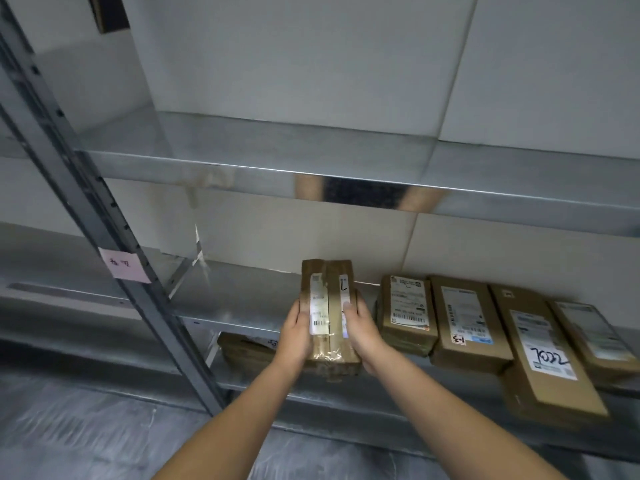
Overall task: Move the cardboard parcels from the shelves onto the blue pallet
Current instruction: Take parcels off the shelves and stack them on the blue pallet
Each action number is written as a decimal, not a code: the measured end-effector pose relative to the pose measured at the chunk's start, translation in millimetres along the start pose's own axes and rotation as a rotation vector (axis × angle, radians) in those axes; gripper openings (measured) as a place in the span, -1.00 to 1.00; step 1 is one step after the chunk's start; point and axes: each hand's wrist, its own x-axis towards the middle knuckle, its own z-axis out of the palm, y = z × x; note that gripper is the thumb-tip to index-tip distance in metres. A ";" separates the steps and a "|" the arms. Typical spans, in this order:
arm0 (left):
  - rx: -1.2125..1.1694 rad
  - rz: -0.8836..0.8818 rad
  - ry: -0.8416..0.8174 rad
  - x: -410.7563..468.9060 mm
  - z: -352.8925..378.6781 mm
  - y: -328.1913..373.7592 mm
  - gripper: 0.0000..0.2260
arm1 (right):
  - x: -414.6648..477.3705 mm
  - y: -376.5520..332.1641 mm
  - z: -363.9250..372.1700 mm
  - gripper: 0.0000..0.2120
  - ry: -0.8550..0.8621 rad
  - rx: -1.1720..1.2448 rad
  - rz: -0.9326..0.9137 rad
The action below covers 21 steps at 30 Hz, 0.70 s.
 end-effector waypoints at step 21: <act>-0.024 0.200 -0.374 -290.8 193.1 42.3 -0.72 | -279.9 30.7 -249.0 -0.62 0.323 0.165 -0.185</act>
